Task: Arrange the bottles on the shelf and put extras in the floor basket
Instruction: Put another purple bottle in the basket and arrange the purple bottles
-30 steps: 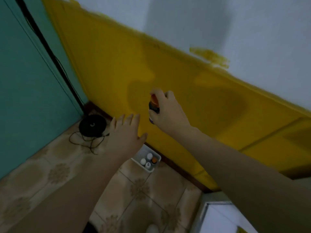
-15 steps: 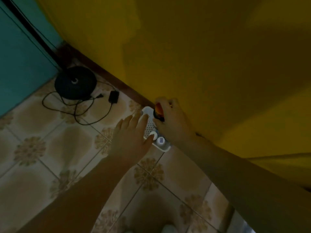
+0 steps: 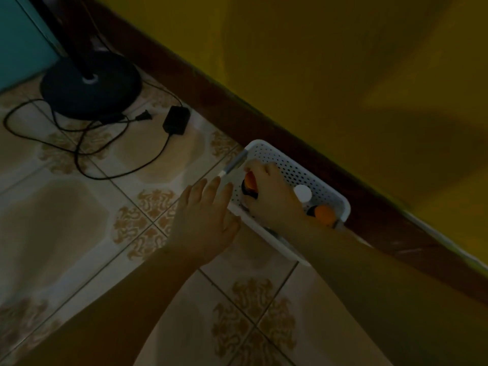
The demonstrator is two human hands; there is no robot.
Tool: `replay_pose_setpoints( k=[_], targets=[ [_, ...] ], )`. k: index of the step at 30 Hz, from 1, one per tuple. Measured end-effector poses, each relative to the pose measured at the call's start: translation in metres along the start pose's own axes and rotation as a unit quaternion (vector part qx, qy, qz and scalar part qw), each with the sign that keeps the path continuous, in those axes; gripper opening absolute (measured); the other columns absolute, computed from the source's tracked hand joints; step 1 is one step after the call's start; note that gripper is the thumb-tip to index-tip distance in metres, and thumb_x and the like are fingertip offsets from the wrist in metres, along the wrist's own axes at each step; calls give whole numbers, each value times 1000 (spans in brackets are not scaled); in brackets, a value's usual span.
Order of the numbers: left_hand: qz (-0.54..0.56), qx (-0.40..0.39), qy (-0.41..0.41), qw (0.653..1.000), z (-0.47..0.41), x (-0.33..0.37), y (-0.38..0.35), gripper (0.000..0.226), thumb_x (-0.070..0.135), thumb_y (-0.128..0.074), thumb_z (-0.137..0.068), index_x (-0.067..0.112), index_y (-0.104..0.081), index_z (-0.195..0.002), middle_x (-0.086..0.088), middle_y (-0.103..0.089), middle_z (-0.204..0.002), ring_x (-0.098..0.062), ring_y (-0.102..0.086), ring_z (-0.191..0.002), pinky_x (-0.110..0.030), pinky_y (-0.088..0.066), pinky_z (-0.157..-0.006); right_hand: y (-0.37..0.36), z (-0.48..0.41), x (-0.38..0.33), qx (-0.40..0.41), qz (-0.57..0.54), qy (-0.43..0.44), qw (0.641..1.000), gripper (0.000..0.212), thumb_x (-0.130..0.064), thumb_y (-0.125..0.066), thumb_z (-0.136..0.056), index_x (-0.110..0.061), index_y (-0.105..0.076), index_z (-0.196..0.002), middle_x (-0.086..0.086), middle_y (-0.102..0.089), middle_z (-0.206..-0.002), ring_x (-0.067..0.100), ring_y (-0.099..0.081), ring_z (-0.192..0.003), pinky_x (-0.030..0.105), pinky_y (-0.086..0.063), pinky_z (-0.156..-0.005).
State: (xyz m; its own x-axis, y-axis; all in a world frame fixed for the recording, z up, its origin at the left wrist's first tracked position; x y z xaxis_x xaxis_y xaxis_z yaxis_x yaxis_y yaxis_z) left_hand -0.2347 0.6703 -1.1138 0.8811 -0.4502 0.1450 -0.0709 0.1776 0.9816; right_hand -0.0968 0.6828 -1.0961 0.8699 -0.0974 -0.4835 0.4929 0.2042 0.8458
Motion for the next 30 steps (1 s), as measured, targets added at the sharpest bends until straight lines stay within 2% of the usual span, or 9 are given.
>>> replay_pose_setpoints(
  k=[5,9,11,13,16,20,25,30],
  targets=[
    [4,-7,-6,1000,-5,-7,-11,71,53,-36,-78,9,-52,-131,-20,-51,-134,-41,-51,-120,-57,-37,-99,-23,-5,20,-57,21,-42,997,53,-23,-66,-88,-16,-38,-132,15,-44,-127,33,-51,-109,42,-47,-87],
    [3,-35,8,999,-1,-5,3,76,57,-27,-79,12,-47,-137,-20,-46,-140,-42,-44,-126,-58,-31,-104,-18,0,17,-89,47,-61,993,69,-28,-62,-91,-22,-23,-148,18,-43,-137,36,-44,-122,46,-42,-98],
    [-19,-61,20,998,7,0,26,82,62,-16,-79,17,-32,-146,-16,-31,-151,-38,-29,-137,-55,-19,-111,2,8,5,-93,55,-62,992,72,-29,-59,-93,-24,-17,-151,18,-37,-143,37,-40,-126,50,-39,-101],
    [-40,-72,34,996,19,3,58,77,64,-19,-87,22,-13,-151,-11,-12,-158,-33,-11,-144,-50,-7,-115,35,20,-15,-90,58,-65,992,70,-29,-56,-95,-25,-15,-151,15,-31,-148,36,-36,-130,51,-39,-102],
    [-51,-75,50,995,38,16,135,73,61,-22,-91,23,-5,-151,-9,-3,-159,-31,-5,-145,-48,-5,-117,99,49,-59,-72,73,-55,993,67,-30,-54,-97,-26,-15,-151,8,-27,-152,33,-33,-134,48,-38,-104],
    [-63,-61,60,994,64,36,270,74,61,-25,-92,21,-4,-151,-10,-6,-158,-32,-8,-144,-48,-8,-116,213,91,-134,-28,103,-32,994,62,-35,-50,-99,-26,-17,-150,7,-27,-152,32,-30,-136,45,-32,-108],
    [-37,-26,63,997,100,67,455,71,60,-29,-92,22,-11,-150,-9,-10,-158,-31,-12,-143,-49,-14,-115,384,143,-244,-2,144,-27,989,57,-41,-47,-98,-23,-24,-147,10,-31,-148,35,-30,-134,49,-32,-107],
    [-39,29,49,998,130,84,632,68,60,-28,-92,26,-14,-149,-6,-14,-157,-29,-12,-143,-50,-9,-116,533,198,-346,54,196,-16,979,53,-47,-44,-97,-23,-33,-143,10,-33,-148,33,-30,-135,48,-31,-106]
  ],
)
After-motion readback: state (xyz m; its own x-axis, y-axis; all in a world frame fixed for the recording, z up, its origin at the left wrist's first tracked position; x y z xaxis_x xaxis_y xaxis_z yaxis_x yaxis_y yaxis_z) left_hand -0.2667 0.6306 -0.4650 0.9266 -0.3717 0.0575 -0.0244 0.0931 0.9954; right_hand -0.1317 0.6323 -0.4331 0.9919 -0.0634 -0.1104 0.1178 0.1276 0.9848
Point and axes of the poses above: each hand's wrist, its own z-axis away from the middle knuckle, its own y-axis out of the back of the hand, x = y × z, the point moved 3 cm from there along -z, towards the middle knuckle
